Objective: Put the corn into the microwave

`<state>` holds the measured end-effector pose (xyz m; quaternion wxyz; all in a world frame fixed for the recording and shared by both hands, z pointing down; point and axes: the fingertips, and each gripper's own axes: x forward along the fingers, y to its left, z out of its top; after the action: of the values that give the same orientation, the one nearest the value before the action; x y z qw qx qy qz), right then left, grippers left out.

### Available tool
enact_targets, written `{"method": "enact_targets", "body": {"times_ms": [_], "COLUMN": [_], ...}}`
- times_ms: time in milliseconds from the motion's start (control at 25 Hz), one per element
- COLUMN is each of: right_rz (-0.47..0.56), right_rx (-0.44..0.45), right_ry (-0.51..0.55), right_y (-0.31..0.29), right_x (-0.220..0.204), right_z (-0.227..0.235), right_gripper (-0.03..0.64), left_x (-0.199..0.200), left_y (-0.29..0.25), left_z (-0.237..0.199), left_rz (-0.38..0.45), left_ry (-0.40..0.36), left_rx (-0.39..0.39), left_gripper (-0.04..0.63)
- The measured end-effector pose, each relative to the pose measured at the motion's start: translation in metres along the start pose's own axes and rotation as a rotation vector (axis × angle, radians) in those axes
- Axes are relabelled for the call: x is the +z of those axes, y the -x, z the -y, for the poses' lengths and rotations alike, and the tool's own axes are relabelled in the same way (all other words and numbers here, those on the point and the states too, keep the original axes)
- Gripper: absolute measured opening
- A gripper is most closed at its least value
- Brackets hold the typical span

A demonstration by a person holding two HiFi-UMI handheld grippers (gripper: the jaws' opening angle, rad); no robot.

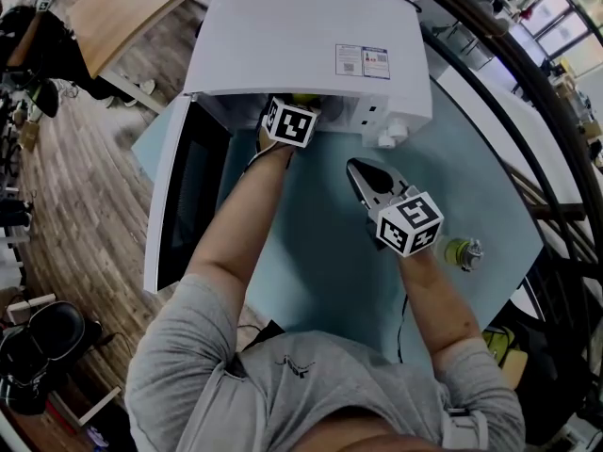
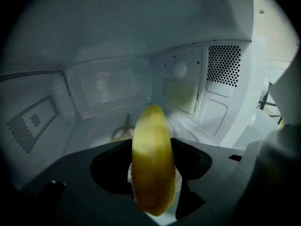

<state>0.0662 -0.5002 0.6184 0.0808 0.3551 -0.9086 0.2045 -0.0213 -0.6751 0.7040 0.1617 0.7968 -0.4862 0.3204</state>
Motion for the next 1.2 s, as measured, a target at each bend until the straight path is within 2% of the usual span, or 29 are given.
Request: {"method": "enact_targets", "body": {"times_ms": [480,1200], "right_rz": [-0.004,-0.009], "right_rx": [-0.018,-0.078], "right_ry": [0.013,0.014], "right_y": [0.008,0.026], "right_x": [0.009,0.026], "right_z": [-0.008,-0.021], "right_gripper": [0.018,0.018], "left_x": [-0.007,-0.013], "left_y": [0.007,0.048], "left_z": [-0.009,-0.01], "left_rz": [0.024,0.064], "left_ry": [0.036,0.076], "left_rx": [0.012,-0.022], "left_gripper": [0.272,0.278]}}
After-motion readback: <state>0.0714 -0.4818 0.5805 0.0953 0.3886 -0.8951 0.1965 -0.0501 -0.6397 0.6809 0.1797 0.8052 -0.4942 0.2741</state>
